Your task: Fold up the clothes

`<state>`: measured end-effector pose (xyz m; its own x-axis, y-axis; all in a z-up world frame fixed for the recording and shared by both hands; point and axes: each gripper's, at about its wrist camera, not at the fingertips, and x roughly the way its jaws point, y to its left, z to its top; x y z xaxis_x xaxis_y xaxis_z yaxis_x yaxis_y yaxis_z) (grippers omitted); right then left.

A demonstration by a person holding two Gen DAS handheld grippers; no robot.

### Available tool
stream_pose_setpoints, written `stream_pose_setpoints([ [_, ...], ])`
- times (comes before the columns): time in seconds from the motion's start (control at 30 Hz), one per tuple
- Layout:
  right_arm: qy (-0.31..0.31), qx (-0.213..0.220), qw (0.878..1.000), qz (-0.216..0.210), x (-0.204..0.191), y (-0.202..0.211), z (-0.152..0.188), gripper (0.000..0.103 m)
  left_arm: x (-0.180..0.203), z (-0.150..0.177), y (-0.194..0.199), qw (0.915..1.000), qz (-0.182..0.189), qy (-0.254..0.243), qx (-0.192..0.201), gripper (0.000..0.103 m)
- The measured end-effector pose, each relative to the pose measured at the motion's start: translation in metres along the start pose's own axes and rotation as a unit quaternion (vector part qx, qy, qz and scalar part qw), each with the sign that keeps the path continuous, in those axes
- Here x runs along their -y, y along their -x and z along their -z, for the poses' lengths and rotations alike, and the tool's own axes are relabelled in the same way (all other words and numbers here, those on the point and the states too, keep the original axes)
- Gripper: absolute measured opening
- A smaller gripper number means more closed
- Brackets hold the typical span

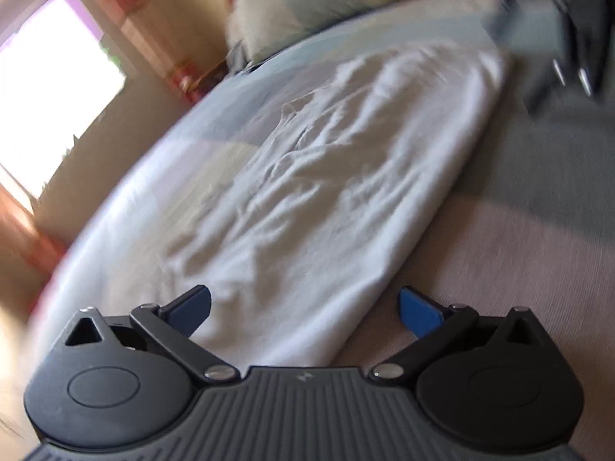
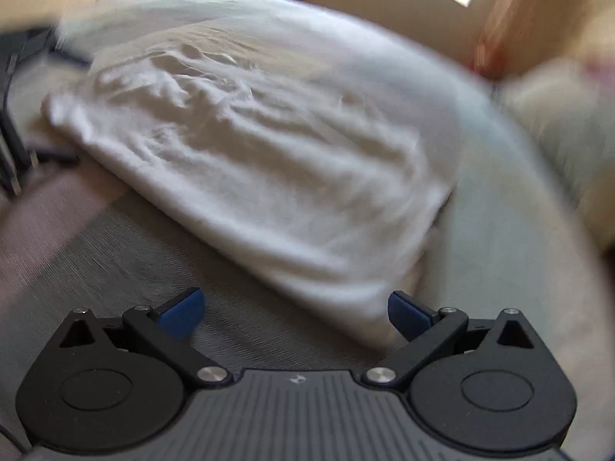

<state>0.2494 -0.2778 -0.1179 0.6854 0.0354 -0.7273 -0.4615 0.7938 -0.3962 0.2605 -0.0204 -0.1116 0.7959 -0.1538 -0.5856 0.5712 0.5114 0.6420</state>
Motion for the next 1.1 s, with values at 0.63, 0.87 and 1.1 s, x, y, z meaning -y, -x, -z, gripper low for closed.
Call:
stream_pose_setpoints([
  [0.63,0.265,0.074,0.959,0.064,-0.075,-0.034,-0.058,0.103,0.040,-0.040,-0.026,0.9767,-0.033,-0.210,0.030,0.103],
  [0.87,0.275,0.074,0.955,0.085,-0.063,-0.045,-0.056,0.103,0.018,-0.011,-0.035,0.9756,-0.066,-0.209,-0.016,0.103],
  [1.1,0.284,0.073,0.950,0.105,-0.051,-0.057,-0.055,0.103,0.043,-0.044,-0.042,0.9679,-0.062,-0.242,0.032,0.102],
])
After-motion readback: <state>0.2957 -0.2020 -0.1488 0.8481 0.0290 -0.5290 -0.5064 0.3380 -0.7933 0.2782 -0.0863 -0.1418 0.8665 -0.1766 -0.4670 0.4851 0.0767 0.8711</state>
